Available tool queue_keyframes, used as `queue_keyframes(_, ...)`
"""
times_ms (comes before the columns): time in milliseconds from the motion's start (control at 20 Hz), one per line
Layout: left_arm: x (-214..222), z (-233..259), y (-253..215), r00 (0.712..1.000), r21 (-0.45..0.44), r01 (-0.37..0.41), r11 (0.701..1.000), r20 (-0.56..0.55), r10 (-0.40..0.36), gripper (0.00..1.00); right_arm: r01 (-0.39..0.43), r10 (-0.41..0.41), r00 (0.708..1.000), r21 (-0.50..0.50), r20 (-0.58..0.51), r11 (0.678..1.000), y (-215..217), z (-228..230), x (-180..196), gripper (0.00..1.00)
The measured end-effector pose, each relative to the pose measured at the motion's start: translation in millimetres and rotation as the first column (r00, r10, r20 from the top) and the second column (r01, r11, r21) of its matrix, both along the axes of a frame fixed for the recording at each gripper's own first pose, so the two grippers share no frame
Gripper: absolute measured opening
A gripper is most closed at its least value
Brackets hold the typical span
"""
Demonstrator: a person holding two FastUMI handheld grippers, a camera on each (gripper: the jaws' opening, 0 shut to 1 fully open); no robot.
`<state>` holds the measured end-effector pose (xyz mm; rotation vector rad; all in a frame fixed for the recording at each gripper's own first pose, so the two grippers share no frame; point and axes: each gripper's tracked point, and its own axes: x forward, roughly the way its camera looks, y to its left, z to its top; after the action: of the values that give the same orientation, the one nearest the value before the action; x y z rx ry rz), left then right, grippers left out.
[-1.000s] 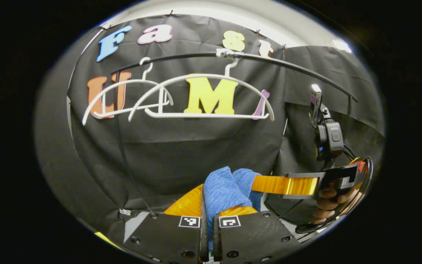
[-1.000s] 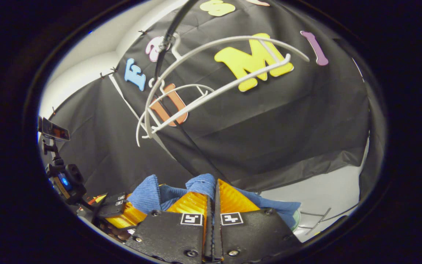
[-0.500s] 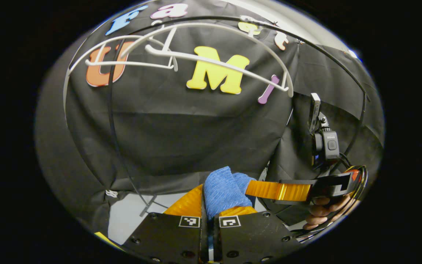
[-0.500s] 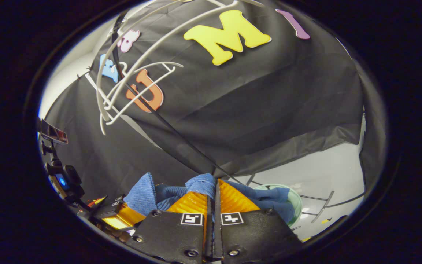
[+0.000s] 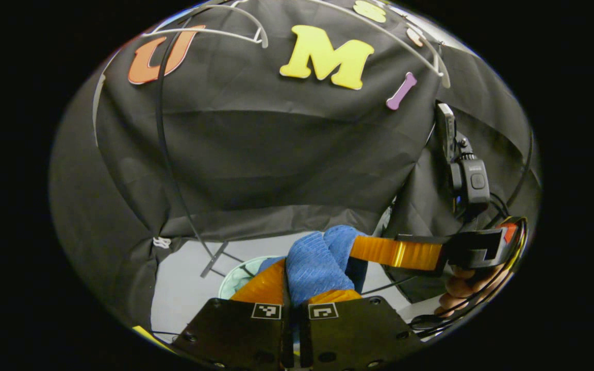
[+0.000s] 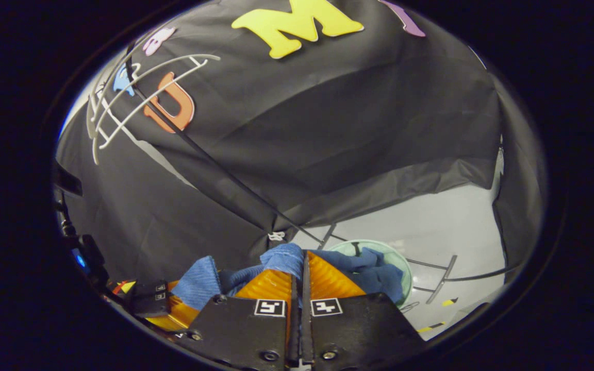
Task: Grasp the clothes on the hanger with both hands and then place them into the laundry hamper below.
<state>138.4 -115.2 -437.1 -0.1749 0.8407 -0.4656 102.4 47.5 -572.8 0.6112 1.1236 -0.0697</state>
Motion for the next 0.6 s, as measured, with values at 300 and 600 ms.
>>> queue_keyframes(300,-9.3,-37.7,13.2,0.995,0.078,-0.023,0.997,-0.096,0.031,0.05,-0.036,0.023,0.989,-0.095,-0.143,0.995,-5.8,-47.5,-16.2,0.08)
queue_keyframes(600,-34.2,-79.1,27.7,0.955,0.225,-0.011,0.974,-0.286,0.076,0.12,-0.100,0.045,0.956,-0.181,-0.290,0.978,-26.4,-68.1,-46.5,0.41)
